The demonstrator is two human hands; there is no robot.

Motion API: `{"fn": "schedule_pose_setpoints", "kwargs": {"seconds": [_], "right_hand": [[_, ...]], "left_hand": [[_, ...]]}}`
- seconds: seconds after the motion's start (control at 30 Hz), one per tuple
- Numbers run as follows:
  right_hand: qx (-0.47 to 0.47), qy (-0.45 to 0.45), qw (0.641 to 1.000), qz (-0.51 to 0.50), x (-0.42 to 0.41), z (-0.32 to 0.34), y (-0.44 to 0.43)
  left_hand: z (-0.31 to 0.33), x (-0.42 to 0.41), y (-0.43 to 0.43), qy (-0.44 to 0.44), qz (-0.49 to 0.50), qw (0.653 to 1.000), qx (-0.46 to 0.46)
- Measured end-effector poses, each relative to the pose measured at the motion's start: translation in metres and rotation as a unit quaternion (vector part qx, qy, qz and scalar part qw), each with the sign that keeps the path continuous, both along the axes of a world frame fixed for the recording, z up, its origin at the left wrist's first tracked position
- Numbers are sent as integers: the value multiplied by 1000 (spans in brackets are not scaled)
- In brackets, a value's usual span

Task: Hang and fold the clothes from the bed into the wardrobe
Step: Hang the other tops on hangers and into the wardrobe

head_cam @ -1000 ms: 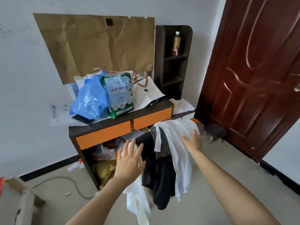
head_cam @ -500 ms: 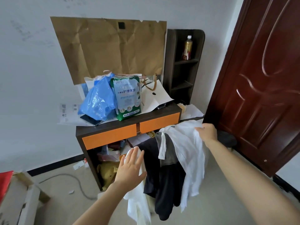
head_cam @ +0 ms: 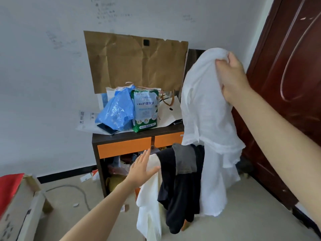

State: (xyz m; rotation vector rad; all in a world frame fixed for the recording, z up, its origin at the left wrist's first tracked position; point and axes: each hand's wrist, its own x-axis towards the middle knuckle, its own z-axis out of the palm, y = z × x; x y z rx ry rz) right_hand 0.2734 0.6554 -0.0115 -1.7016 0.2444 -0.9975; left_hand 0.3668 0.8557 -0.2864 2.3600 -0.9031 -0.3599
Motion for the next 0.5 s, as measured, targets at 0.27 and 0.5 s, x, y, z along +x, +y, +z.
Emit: {"fn": "schedule_pose_setpoints", "kwargs": {"seconds": [0.27, 0.5], "right_hand": [[-9, -4, 969, 248, 59, 25, 188], [-46, -42, 897, 437, 91, 44, 395]], "left_hand": [[56, -10, 122, 7, 53, 963, -263], [74, -28, 284, -39, 169, 923, -343]]}}
